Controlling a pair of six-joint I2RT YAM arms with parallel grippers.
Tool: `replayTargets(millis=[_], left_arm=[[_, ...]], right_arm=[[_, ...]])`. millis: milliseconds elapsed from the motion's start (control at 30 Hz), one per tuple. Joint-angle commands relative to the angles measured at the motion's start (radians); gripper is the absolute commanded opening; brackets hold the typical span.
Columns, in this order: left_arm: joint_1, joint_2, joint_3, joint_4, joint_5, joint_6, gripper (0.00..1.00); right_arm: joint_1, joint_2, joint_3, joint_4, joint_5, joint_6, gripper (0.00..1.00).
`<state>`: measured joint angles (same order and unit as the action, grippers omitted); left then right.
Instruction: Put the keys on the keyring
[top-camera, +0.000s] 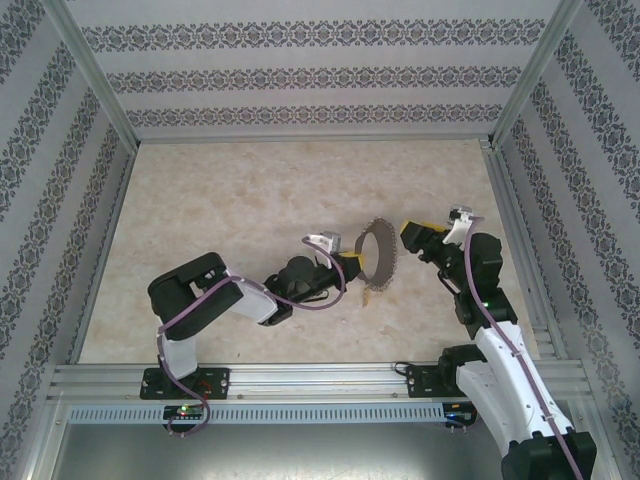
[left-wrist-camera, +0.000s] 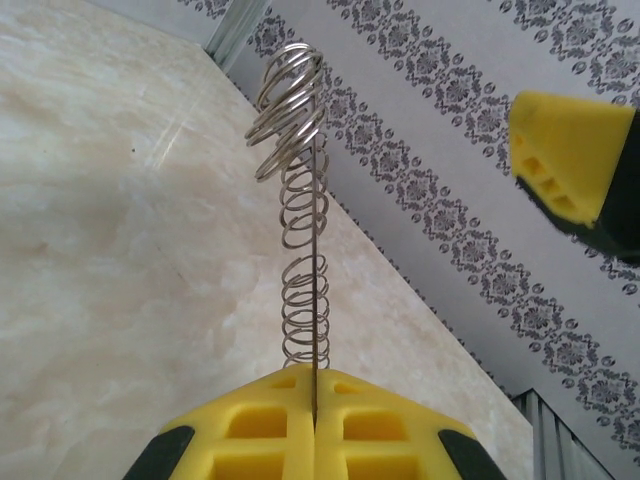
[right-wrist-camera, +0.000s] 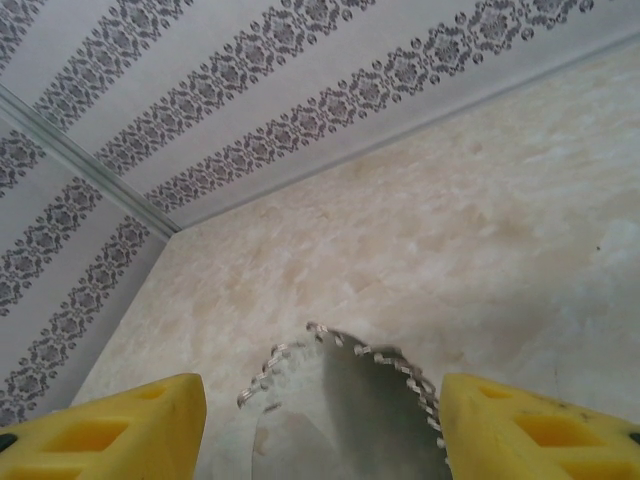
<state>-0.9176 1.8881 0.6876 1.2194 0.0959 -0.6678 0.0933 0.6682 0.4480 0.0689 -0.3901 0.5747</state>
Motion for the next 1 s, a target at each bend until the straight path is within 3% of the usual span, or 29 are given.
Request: replayTargets(millis=[0,433,733,967], left_arm=[[0.023,0.042,0.054,0.149,0.0,-0.029,0.0],[0.11,0.217,0.183,0.204,0.033,-0.108,0.0],[0.18,0.314,0.265,0.204,0.046,-0.167,0.0],[0.212,0.384,0.318,0.204,0.044,-0.197,0.0]], right_arm=[[-0.005,-0.013,-0.027,-0.024,-0.055,0.029,0.63],[0.015,0.007,-0.061,-0.083,-0.087,0.086,0.63],[0.09,0.101,-0.022,-0.215,0.025,0.108,0.63],[0.117,0.182,-0.023,-0.222,0.048,0.12,0.63]])
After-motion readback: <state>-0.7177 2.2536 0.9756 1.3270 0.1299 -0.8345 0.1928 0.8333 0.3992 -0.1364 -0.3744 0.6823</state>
